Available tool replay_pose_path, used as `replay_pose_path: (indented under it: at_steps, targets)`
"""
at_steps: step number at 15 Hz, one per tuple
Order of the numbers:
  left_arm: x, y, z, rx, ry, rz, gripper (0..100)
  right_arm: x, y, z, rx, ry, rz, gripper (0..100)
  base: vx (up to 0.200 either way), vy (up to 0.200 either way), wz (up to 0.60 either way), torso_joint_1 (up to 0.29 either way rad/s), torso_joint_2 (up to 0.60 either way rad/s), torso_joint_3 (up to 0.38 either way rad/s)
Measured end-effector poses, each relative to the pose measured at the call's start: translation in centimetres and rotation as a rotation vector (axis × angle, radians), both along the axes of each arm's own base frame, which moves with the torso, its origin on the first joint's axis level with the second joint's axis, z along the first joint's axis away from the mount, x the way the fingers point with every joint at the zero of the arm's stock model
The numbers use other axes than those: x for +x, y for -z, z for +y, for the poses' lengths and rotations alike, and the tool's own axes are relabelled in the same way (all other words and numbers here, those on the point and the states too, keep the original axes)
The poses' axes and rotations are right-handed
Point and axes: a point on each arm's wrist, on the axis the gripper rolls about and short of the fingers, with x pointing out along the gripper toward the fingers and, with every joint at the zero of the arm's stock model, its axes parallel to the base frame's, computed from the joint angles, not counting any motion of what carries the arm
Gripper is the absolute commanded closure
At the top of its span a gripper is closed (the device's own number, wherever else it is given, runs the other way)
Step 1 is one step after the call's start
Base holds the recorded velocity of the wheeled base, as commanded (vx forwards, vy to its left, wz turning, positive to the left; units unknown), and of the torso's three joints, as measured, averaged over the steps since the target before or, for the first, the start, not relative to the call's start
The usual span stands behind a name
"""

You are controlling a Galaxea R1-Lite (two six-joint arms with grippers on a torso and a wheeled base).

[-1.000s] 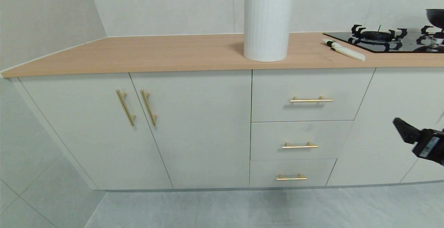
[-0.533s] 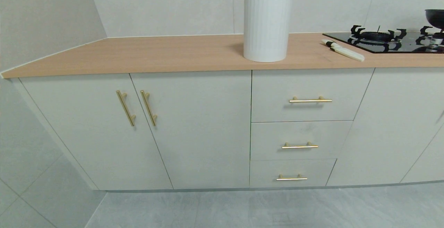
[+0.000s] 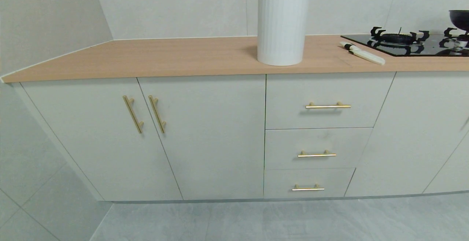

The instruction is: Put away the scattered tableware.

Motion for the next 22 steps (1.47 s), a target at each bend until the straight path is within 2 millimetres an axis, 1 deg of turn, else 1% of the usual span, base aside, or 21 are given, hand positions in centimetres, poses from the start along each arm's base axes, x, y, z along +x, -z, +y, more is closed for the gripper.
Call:
replay_pose_path:
  at_steps: [3, 5, 7, 8, 12, 14, 22]
  targets:
    - [0.0, 0.0, 0.0, 0.001, 0.0, 0.0, 0, 1.8, 3.6, 0.4, 0.015, -0.161, 0.083, 0, 0.0, 0.0, 0.0, 0.0, 0.0, 0.0]
    - [0.0, 0.0, 0.0, 0.001, 0.0, 0.0, 0, 2.7, 5.6, 0.7, -0.001, -0.299, 0.12, 0, 0.0, 0.0, 0.0, 0.0, 0.0, 0.0]
    - [0.0, 0.0, 0.0, 0.0, 0.0, 0.0, 0, 2.9, 6.6, 0.8, 0.002, -0.337, 0.17, 0, 0.0, 0.0, 0.0, 0.0, 0.0, 0.0]
    - [0.0, 0.0, 0.0, 0.0, 0.0, 0.0, 0, 3.0, 7.3, 0.8, 0.009, -0.352, 0.228, 0, 0.0, 0.0, 0.0, 0.0, 0.0, 0.0]
    - [0.0, 0.0, 0.0, 0.0, 0.0, 0.0, 0, 3.1, 7.5, 0.8, 0.018, -0.36, 0.237, 0, 0.0, 0.0, 0.0, 0.0, 0.0, 0.0]
    - [0.0, 0.0, 0.0, 0.001, 0.0, 0.0, 0, 3.1, 7.6, 0.8, 0.05, -0.362, 0.234, 0, 0.0, 0.0, 0.0, 0.0, 0.0, 0.0]
    - [0.0, 0.0, 0.0, 0.003, 0.001, 0.0, 0, 3.1, 7.6, 0.8, 0.058, -0.36, 0.234, 0, 0.0, 0.0, 0.0, 0.0, 0.0, 0.0]
